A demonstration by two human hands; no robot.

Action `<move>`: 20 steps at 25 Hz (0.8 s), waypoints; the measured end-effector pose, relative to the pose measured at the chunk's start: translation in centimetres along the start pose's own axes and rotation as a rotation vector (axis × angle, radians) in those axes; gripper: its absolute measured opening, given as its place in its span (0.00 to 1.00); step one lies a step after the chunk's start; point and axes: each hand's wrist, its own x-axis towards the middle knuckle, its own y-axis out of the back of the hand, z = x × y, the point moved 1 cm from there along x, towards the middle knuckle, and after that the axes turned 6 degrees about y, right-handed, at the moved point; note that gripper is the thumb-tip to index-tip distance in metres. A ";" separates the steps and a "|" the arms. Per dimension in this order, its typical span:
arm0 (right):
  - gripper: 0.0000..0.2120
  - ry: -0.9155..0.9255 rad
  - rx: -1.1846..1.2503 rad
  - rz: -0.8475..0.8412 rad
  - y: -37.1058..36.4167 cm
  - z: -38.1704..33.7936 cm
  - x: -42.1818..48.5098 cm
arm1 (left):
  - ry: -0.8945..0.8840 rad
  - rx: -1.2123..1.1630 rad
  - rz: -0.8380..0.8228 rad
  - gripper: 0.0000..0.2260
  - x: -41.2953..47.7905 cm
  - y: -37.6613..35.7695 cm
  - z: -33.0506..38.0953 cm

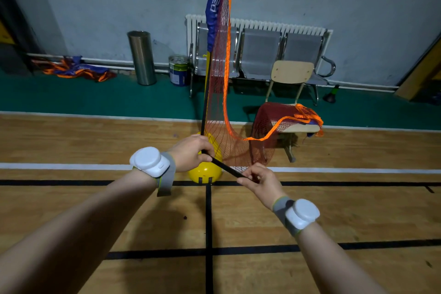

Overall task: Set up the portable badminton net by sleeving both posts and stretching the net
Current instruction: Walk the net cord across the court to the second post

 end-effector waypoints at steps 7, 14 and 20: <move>0.11 -0.019 -0.078 -0.106 -0.8 -0.9 -1.4 | 0.017 -0.018 0.005 0.06 -1.8 0.6 -2.4; 0.07 -0.013 -0.080 -0.022 -2.2 -1.7 -3.1 | 0.029 -0.022 0.020 0.06 -2.4 0.6 -5.0; 0.05 0.008 -0.070 0.031 -2.6 -2.6 -4.2 | 0.025 0.002 0.003 0.06 -2.2 -0.5 -4.1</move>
